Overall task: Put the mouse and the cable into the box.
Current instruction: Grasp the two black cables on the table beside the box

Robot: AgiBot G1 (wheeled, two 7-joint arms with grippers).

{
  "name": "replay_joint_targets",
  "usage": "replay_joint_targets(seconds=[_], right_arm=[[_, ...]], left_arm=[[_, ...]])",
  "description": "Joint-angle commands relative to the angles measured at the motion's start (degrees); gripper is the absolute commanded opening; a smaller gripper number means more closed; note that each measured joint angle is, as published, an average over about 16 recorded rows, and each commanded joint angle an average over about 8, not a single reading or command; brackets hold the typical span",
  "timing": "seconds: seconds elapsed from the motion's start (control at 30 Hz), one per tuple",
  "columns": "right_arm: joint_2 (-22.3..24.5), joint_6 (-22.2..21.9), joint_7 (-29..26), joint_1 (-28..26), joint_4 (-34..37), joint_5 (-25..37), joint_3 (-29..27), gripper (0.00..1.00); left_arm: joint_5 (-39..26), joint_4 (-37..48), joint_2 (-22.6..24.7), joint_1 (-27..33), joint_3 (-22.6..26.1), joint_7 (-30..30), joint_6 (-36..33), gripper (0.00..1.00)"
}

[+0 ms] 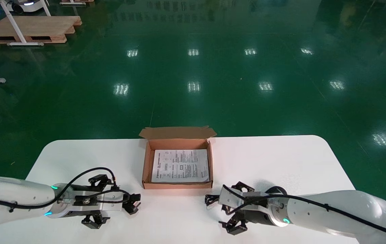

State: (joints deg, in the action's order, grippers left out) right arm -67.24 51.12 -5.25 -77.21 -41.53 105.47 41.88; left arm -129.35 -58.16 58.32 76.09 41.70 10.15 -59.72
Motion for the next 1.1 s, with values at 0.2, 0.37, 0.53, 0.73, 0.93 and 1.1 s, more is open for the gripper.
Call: replay_joint_targets(seconds=[0.2, 0.37, 0.53, 0.73, 0.93, 1.1], right_arm=[[-2.51, -2.07, 3.7, -2.89, 7.25, 0.06, -0.31, 1.0], [-4.12, -1.87, 6.28, -4.16, 11.55, -1.19, -0.74, 1.0], [-5.13, -2.08, 7.56, -4.88, 14.2, -1.76, -0.97, 0.92], [-5.2, -2.05, 7.59, -4.98, 14.44, -1.89, -1.02, 0.17], [-4.96, -1.93, 7.39, -4.78, 13.84, -1.84, -1.0, 0.0], [-4.83, -1.89, 7.29, -4.67, 13.51, -1.79, -0.98, 0.0]], left_arm=[[-0.02, -0.04, -0.01, -0.01, 0.0, 0.03, -0.01, 1.0], [-0.03, -0.04, 0.0, -0.01, 0.01, 0.05, -0.01, 1.0], [-0.07, -0.02, 0.01, -0.02, 0.03, 0.08, 0.01, 0.95], [-0.06, -0.02, 0.01, -0.03, 0.02, 0.09, 0.0, 0.21], [-0.03, -0.04, -0.01, -0.03, 0.0, 0.07, 0.0, 0.0], [-0.01, -0.04, -0.02, -0.03, -0.01, 0.05, 0.0, 0.0]])
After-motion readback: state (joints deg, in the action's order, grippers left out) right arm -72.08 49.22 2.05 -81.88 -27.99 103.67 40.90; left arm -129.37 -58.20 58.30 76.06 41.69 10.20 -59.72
